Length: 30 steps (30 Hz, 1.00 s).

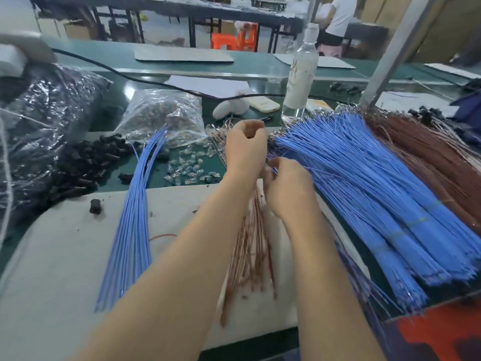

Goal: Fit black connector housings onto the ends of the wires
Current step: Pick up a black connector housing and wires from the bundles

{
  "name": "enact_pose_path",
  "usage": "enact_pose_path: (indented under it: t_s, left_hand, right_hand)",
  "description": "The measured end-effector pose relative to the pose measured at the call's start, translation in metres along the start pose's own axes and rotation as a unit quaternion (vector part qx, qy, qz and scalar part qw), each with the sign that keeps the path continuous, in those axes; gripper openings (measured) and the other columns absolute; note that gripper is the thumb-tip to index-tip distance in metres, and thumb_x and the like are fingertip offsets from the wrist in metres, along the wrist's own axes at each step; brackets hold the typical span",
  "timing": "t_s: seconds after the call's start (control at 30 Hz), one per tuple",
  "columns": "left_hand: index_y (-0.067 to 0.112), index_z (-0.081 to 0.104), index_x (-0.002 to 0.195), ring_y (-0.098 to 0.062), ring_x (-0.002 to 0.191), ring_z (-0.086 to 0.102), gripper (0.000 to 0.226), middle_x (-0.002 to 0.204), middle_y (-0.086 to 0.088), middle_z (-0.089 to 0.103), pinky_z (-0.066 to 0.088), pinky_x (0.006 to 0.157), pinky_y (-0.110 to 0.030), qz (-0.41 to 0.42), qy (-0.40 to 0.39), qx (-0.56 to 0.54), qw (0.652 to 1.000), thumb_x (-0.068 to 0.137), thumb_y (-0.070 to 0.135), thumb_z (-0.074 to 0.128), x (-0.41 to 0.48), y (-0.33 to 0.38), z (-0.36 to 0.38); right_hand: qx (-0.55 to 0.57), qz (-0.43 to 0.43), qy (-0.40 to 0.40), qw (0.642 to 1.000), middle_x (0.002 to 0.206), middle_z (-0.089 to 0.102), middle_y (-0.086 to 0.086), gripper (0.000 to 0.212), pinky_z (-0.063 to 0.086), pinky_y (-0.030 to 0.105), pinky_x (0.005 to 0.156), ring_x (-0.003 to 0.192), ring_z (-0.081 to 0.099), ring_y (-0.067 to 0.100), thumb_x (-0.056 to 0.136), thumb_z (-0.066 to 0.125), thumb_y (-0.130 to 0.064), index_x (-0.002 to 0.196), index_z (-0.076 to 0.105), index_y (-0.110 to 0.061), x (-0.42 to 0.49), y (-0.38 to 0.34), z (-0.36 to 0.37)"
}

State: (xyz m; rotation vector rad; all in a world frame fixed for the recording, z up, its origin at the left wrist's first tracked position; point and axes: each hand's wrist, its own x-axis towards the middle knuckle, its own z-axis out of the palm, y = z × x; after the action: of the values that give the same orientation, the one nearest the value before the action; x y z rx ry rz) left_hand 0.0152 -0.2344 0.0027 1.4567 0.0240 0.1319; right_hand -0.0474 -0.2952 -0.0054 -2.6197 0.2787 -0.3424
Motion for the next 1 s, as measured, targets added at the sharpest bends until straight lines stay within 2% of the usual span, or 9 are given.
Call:
enact_pose_path:
  t_s: [0.17,0.3,0.4,0.53,0.63,0.7,0.77,0.87,1.0]
  left_hand:
    - [0.019,0.062,0.088,-0.013,0.08,0.061,0.018,0.086,0.0,0.065,0.053,0.08,-0.033,0.018,0.064,-0.051,0.996,0.088,0.004,0.051,0.0,0.024,-0.077]
    - [0.017,0.059,0.085,-0.01,0.072,0.058,0.02,0.079,0.001,0.062,0.049,0.064,-0.022,0.02,0.15,-0.11,0.982,0.09,0.001,0.047,0.001,0.025,-0.152]
    - [0.019,0.056,0.085,-0.007,0.07,0.057,0.022,0.078,0.003,0.061,0.046,0.064,-0.019,0.001,0.224,-0.141,0.964,0.092,0.002,0.044,0.0,0.019,-0.195]
    - [0.02,0.055,0.084,-0.006,0.072,0.058,0.023,0.079,0.005,0.061,0.047,0.064,-0.018,-0.015,0.274,-0.163,0.948,0.092,0.003,0.042,-0.001,0.01,-0.217]
    - [0.016,0.056,0.092,-0.007,0.076,0.058,0.024,0.086,0.003,0.061,0.05,0.069,-0.019,-0.006,0.249,-0.104,0.963,0.09,-0.003,0.043,0.001,0.005,-0.208]
    - [0.011,0.059,0.098,-0.013,0.082,0.06,0.027,0.09,-0.004,0.063,0.05,0.08,-0.025,0.018,0.206,-0.016,0.978,0.087,-0.009,0.044,0.002,0.003,-0.2]
    - [0.009,0.062,0.103,-0.014,0.084,0.061,0.029,0.096,-0.009,0.066,0.05,0.083,-0.023,0.046,0.129,0.082,0.987,0.086,-0.01,0.048,0.0,0.002,-0.188]
    - [0.01,0.065,0.108,-0.009,0.08,0.067,0.026,0.09,0.001,0.069,0.052,0.08,-0.018,0.085,0.012,0.168,0.982,0.086,-0.002,0.058,-0.008,0.001,-0.165]
    - [0.012,0.068,0.095,-0.011,0.075,0.065,0.014,0.082,0.001,0.071,0.054,0.08,-0.027,0.076,-0.007,0.201,0.977,0.082,0.018,0.071,-0.012,0.0,-0.149]
  right_hand:
    - [0.053,-0.085,-0.052,0.994,0.115,0.062,0.011,0.03,0.043,0.035,0.085,0.108,0.055,0.031,0.096,0.049,-0.032,0.115,0.059,-0.011,0.003,-0.057,0.021]
    - [0.113,-0.163,-0.1,0.975,0.117,0.065,0.01,0.026,0.047,0.035,0.088,0.108,0.058,0.03,0.093,0.05,-0.016,0.114,0.065,-0.015,-0.002,-0.111,0.065]
    - [0.04,-0.21,-0.156,0.964,0.123,0.058,0.013,0.031,0.047,0.04,0.091,0.113,0.053,0.033,0.092,0.048,-0.008,0.121,0.061,-0.012,0.0,-0.142,0.104]
    - [-0.081,-0.217,-0.105,0.967,0.119,0.055,0.01,0.037,0.035,0.043,0.093,0.115,0.042,0.033,0.09,0.043,-0.004,0.122,0.056,-0.018,0.0,-0.162,0.138]
    - [-0.018,-0.21,-0.069,0.975,0.117,0.059,0.009,0.036,0.036,0.041,0.093,0.114,0.047,0.032,0.087,0.046,-0.006,0.118,0.06,-0.021,0.004,-0.163,0.133]
    - [0.141,-0.17,-0.085,0.972,0.11,0.067,0.01,0.035,0.045,0.039,0.091,0.106,0.057,0.031,0.085,0.047,-0.004,0.11,0.068,-0.017,0.013,-0.156,0.112]
    - [0.275,-0.133,-0.11,0.946,0.099,0.071,0.01,0.031,0.049,0.037,0.089,0.095,0.064,0.026,0.086,0.047,-0.001,0.104,0.071,-0.01,0.023,-0.142,0.087]
    - [0.285,-0.105,-0.075,0.95,0.094,0.07,0.007,0.018,0.053,0.039,0.085,0.089,0.066,0.023,0.09,0.051,-0.009,0.099,0.063,-0.019,0.032,-0.11,0.061]
    - [0.29,-0.105,-0.011,0.951,0.08,0.067,-0.002,0.006,0.053,0.034,0.075,0.077,0.066,0.015,0.089,0.061,-0.021,0.089,0.055,-0.021,0.026,-0.083,0.055]
